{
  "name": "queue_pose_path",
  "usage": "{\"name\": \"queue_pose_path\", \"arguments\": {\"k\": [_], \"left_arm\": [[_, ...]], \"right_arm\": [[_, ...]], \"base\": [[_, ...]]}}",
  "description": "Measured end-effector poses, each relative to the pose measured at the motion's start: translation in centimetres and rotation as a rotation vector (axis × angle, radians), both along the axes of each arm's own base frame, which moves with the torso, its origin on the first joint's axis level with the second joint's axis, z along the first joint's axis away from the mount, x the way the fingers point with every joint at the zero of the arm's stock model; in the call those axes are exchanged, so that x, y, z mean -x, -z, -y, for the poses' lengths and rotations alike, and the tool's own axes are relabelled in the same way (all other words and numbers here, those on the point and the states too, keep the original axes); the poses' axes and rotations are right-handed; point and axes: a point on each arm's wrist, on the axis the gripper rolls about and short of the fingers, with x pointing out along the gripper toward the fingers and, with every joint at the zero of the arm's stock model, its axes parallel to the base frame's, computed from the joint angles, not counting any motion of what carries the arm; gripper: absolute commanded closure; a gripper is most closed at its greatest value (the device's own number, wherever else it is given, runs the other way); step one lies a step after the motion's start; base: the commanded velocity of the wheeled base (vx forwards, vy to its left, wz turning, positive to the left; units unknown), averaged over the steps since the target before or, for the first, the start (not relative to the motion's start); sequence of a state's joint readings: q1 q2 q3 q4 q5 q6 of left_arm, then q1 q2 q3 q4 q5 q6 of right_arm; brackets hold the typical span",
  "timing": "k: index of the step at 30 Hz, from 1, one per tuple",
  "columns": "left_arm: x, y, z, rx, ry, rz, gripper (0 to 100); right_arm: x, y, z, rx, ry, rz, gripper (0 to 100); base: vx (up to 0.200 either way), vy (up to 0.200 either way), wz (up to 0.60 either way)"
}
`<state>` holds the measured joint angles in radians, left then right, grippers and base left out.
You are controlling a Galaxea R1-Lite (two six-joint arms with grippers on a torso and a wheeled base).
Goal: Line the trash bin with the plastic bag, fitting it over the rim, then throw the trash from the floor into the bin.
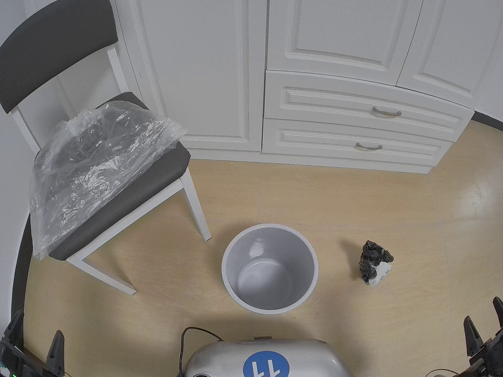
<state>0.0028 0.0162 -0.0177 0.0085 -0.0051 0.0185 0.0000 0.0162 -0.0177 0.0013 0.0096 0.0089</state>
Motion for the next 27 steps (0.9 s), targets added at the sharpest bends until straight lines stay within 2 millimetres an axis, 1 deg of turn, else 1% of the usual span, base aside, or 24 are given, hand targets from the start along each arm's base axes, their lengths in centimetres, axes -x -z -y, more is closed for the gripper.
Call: {"name": "queue_pose_path", "arguments": {"k": [5, 10, 27], "left_arm": [[0.0, 0.0, 0.02, -0.02, 0.008, 0.0, 0], [0.0, 0.01, 0.07, -0.037, 0.03, 0.0, 0], [0.0, -0.02, 0.1, -0.053, 0.042, 0.003, 0]], "right_arm": [[0.0, 0.0, 0.0, 0.01, 0.0, 0.0, 0], [0.0, 0.02, -0.03, 0.076, -0.009, -0.001, 0], [0.0, 0.03, -0.06, 0.097, -0.025, -0.001, 0]], "base": [[0.0, 0.0, 0.0], [0.0, 0.0, 0.0], [0.0, 0.0, 0.0]]}}
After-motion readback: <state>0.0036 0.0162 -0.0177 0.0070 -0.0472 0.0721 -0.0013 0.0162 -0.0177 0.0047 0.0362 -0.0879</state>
